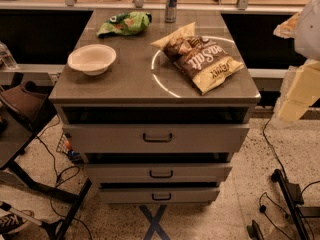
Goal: Place brown chip bag into paper bowl
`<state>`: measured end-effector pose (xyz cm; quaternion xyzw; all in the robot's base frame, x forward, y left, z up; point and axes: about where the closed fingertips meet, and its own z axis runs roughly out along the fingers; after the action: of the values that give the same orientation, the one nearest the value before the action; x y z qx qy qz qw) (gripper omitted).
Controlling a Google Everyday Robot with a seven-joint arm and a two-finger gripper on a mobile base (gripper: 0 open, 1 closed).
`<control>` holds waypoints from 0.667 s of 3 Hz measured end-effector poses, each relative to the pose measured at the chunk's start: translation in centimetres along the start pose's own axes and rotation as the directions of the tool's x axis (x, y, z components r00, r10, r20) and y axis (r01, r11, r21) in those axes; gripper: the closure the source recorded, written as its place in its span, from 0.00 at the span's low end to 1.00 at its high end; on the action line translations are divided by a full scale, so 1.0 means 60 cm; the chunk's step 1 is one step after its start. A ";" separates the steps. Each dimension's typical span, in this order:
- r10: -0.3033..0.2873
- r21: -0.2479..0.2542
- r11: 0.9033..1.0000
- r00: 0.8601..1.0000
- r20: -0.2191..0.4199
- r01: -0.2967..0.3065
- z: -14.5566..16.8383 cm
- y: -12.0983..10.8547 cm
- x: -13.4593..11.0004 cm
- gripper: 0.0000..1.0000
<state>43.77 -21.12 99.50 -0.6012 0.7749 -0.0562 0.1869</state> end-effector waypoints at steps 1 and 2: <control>0.000 0.000 1.000 1.000 0.000 0.000 0.000 0.000 0.000 0.00; 0.072 0.017 0.997 0.996 0.045 -0.072 0.017 -0.039 -0.002 0.00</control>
Offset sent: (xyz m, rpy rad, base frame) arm 0.0926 -0.0163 -0.0112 0.2246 -0.0557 -0.2038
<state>46.29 -21.48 99.29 -0.5721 0.7912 -0.0433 0.2118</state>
